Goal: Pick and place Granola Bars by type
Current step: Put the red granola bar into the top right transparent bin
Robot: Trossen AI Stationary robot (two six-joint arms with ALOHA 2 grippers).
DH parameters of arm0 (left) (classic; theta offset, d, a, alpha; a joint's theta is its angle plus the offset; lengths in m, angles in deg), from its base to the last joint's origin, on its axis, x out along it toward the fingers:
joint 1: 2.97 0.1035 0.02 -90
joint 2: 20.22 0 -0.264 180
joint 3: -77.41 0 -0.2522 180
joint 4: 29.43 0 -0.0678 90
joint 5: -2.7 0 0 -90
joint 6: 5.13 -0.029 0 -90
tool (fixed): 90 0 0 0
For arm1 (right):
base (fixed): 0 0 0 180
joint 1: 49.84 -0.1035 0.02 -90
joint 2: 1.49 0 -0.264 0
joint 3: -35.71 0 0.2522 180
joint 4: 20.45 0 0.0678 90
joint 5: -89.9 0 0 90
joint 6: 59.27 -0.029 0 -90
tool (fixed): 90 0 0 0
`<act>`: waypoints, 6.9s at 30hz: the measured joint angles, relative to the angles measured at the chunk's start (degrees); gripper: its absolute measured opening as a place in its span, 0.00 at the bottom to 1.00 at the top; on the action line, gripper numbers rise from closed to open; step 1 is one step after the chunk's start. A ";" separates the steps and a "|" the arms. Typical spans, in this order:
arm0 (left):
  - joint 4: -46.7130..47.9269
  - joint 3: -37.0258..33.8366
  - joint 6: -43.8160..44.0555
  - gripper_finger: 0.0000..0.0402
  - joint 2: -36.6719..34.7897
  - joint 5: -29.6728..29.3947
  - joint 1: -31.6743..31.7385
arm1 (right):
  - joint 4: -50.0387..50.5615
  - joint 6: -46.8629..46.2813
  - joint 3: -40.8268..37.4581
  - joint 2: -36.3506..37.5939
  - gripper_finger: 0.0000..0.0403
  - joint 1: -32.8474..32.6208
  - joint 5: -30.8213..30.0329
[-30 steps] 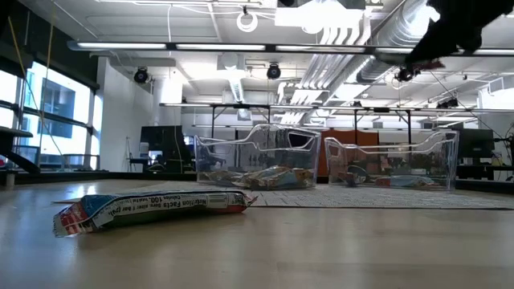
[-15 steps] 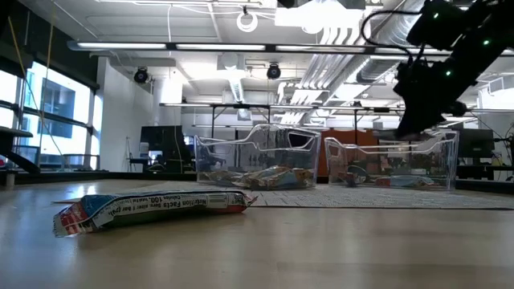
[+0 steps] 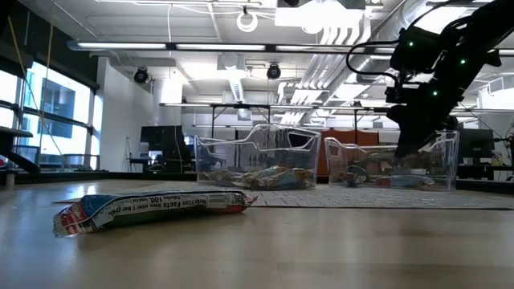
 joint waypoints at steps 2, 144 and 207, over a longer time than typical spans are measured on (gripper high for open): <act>0.00 0.00 0.00 0.33 0.00 0.00 0.00 | -0.43 1.12 0.06 -0.93 0.22 0.02 0.47; -32.95 -6.33 -18.53 0.05 6.01 51.28 17.94 | -40.79 39.54 -11.61 5.82 0.07 -47.30 18.02; -14.01 5.33 -24.44 0.20 1.33 33.79 18.16 | 10.80 -2.37 5.46 10.14 0.07 -11.54 -16.29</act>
